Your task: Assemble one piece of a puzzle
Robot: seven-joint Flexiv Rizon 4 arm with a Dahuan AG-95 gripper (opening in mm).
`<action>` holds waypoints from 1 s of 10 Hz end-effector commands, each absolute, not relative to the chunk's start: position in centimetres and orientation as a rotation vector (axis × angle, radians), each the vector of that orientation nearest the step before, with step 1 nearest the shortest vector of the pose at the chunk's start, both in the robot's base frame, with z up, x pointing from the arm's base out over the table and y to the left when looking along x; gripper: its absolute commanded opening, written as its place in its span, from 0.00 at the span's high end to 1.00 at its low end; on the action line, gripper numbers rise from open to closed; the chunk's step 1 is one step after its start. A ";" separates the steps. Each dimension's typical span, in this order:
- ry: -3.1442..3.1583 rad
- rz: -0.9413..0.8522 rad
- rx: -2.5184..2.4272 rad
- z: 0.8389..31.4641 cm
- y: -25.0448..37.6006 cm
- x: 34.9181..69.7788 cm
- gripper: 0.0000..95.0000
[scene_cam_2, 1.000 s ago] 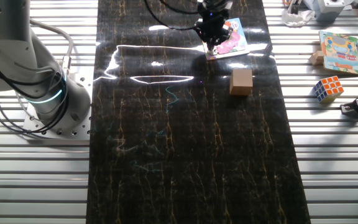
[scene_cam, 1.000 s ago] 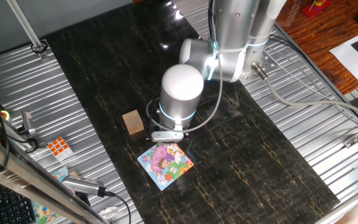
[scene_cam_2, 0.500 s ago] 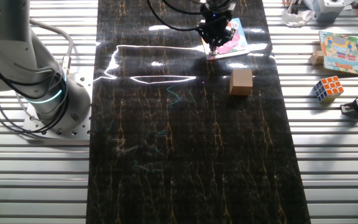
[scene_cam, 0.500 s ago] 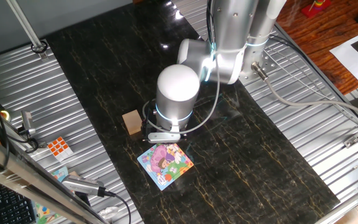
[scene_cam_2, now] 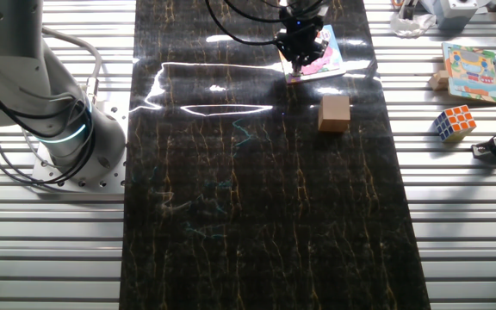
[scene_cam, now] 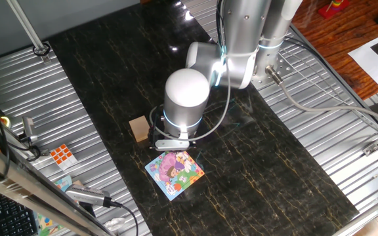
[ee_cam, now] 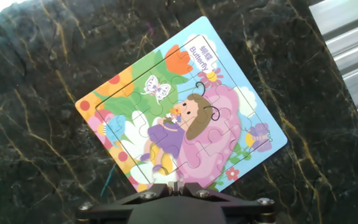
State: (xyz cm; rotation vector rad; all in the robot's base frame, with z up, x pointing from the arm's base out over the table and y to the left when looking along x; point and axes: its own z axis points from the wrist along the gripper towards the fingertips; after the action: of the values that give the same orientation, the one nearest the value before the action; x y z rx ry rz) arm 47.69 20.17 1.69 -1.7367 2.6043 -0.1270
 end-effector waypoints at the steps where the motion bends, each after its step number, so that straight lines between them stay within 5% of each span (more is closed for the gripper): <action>1: 2.603 -0.125 -1.734 1.5 20.2 47.8 1.00; 10: 2.610 -0.116 -1.720 1.4 20.6 47.9 1.00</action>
State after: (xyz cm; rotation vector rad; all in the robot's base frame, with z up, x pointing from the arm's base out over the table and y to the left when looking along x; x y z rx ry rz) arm 47.95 20.61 1.46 -1.7191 2.6109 -0.1181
